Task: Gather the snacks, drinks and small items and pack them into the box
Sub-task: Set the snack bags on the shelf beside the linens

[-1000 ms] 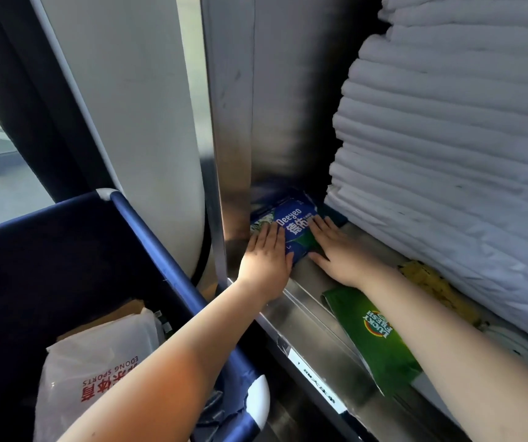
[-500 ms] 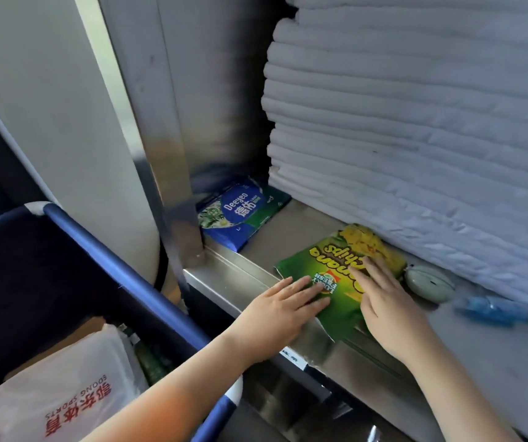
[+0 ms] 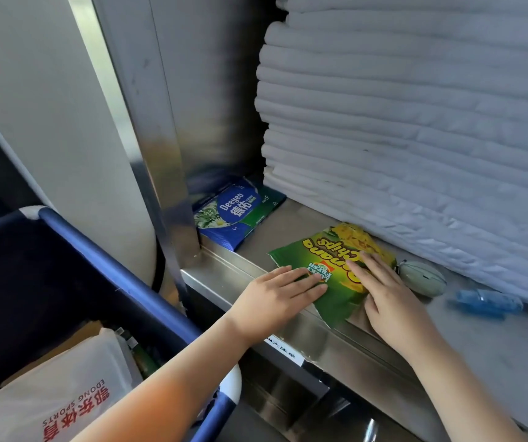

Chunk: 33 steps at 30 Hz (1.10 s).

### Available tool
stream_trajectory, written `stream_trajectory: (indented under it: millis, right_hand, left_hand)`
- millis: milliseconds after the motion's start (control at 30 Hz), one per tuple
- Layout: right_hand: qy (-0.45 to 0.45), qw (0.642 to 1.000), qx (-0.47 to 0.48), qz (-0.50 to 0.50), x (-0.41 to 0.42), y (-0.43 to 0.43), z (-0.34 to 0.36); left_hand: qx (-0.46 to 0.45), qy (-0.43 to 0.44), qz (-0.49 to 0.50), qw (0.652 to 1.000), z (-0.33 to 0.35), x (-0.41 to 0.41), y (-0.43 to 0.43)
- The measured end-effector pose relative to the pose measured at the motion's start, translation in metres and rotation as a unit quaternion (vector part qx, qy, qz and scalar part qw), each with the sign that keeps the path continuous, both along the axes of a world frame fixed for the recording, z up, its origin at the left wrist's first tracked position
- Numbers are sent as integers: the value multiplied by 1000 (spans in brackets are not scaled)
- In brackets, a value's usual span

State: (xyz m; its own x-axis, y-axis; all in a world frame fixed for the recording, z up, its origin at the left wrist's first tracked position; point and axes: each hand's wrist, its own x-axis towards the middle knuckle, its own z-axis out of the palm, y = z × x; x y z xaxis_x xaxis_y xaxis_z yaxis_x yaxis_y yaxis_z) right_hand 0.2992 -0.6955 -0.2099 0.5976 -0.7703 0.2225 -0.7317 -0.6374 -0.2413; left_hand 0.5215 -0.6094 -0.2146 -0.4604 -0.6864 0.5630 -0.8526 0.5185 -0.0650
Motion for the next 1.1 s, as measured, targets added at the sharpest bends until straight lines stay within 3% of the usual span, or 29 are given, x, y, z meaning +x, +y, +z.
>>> stream_trajectory:
  millis: [333, 567, 767, 1100]
  right_hand:
    - [-30, 995, -96, 21, 35, -8, 0]
    - [-68, 991, -101, 63, 75, -29, 13]
    - [-82, 974, -184, 107, 100, -45, 21]
    - [-148, 938, -281, 136, 132, -75, 20]
  left_hand:
    - [-80, 4, 9, 997, 17, 31, 8]
    - [-52, 64, 81, 993, 15, 64, 8]
    - [-52, 101, 113, 987, 5, 86, 3]
    - [-29, 56, 139, 988, -3, 108, -7]
